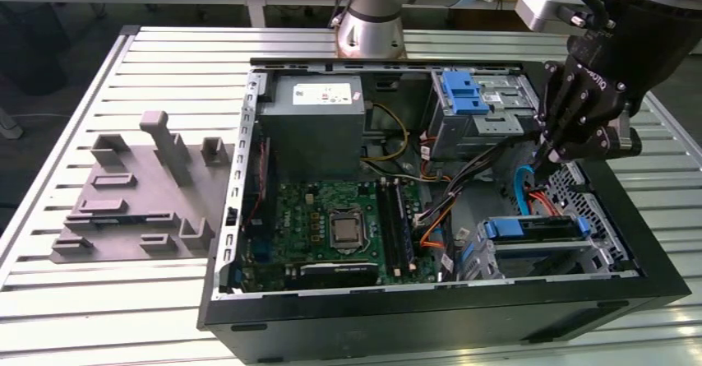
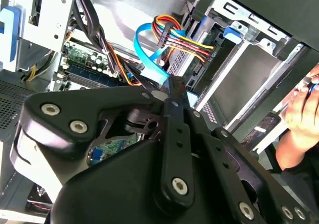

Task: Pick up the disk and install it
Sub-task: 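Insert the second disk wire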

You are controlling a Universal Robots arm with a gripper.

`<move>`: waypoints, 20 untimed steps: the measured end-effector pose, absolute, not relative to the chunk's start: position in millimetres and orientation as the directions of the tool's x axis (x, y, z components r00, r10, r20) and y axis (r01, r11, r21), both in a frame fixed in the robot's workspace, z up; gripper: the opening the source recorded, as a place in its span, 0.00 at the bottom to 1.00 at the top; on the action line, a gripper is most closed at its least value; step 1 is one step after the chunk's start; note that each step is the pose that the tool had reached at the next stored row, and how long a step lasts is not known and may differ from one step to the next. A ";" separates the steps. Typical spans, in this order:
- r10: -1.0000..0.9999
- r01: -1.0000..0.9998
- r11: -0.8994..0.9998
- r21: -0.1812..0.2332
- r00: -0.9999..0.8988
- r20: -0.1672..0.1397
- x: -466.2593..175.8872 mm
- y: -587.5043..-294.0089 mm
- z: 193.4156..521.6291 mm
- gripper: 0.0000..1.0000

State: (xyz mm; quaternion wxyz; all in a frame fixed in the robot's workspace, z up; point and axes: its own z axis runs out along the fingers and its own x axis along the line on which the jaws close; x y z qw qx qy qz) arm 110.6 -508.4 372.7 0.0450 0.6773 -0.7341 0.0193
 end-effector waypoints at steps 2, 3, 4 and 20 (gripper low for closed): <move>-0.993 -0.996 0.082 0.033 -0.079 0.092 110.6 -508.4 372.7 0.11; -0.993 -0.996 0.082 0.033 -0.079 0.093 110.6 -508.4 372.7 0.11; -0.993 -0.996 0.082 0.033 -0.079 0.093 110.6 -508.4 372.6 0.11; -0.990 -0.996 0.083 0.031 -0.079 0.116 110.7 -510.1 372.4 0.18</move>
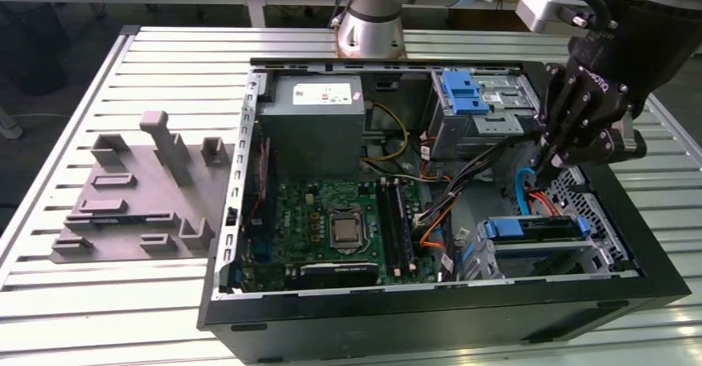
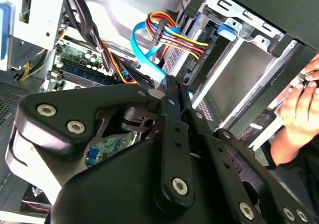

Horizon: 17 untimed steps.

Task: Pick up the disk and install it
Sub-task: 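Insert the second disk wire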

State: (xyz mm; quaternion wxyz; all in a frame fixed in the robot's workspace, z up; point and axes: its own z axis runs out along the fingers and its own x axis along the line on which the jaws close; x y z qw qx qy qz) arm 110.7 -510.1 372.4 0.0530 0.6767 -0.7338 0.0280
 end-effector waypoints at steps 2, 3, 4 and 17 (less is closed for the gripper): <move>-0.989 -0.996 0.083 0.030 -0.079 0.125 110.7 -510.3 372.0 0.18; -0.989 -0.996 0.083 0.029 -0.079 0.128 110.6 -510.4 371.9 0.18; -0.988 -0.996 0.083 0.029 -0.079 0.131 110.6 -510.4 371.7 0.18; -0.986 -0.996 0.084 0.028 -0.079 0.149 110.6 -510.6 366.4 0.16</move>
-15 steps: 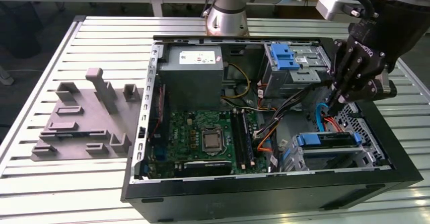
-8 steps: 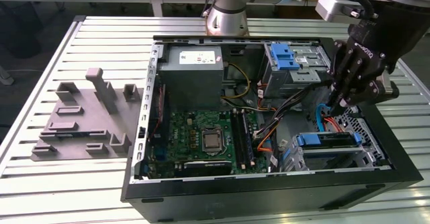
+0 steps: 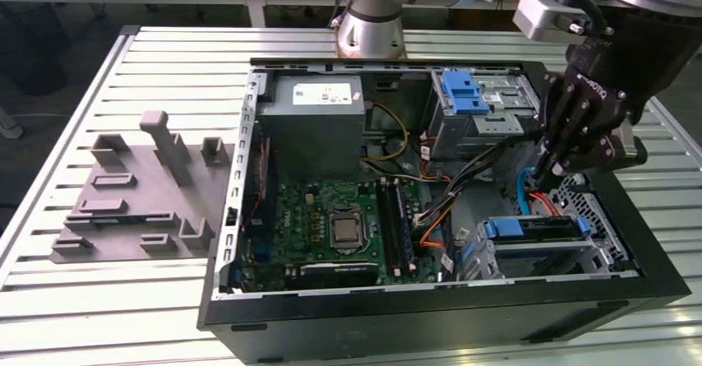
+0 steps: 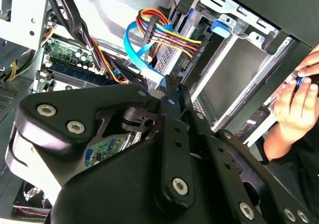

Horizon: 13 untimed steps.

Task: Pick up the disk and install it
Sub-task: 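Insert the second disk wire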

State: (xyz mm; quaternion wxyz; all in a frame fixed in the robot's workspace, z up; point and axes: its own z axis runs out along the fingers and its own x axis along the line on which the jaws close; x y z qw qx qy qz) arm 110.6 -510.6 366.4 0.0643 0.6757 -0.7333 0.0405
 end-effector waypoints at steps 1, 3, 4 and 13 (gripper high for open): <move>-0.986 -0.996 0.084 0.028 -0.079 0.144 110.6 -510.9 366.0 0.16; -0.989 -0.996 0.083 0.030 -0.079 0.124 110.5 -511.7 365.1 0.16; -0.991 -0.996 0.083 0.031 -0.079 0.112 110.6 -512.2 364.8 0.16; -0.994 -0.998 0.070 0.011 -0.068 0.089 108.7 -522.5 359.5 0.16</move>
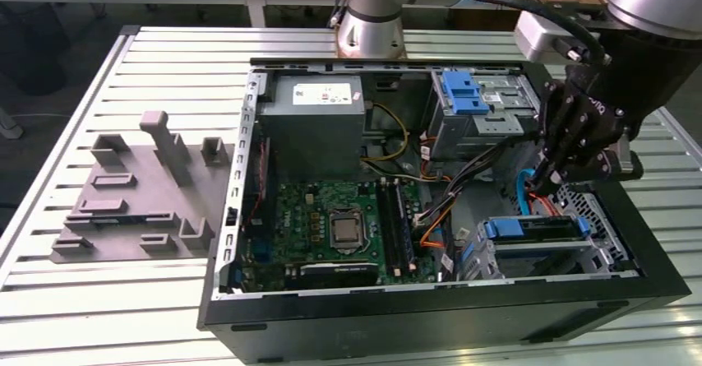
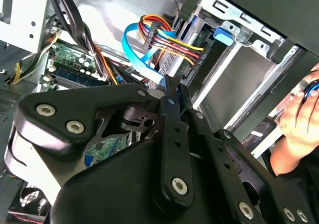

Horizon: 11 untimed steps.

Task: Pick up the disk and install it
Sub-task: 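Insert the second disk wire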

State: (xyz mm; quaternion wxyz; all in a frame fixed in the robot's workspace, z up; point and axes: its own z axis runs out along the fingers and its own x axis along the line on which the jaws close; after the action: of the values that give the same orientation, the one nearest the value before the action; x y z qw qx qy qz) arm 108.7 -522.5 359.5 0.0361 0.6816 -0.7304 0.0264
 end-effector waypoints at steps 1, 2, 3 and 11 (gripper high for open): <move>-0.994 -0.998 0.068 0.010 -0.067 0.086 108.4 -523.5 358.7 0.16; -0.994 -0.998 0.067 0.009 -0.066 0.082 108.2 -524.5 357.9 0.16; -0.995 -0.998 0.066 0.009 -0.065 0.077 108.2 -525.4 357.3 0.16; -0.996 -0.998 0.064 0.008 -0.063 0.064 108.0 -526.9 356.3 0.16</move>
State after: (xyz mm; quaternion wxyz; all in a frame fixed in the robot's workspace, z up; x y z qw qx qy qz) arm 108.0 -526.9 356.3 0.0264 0.6839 -0.7289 0.0190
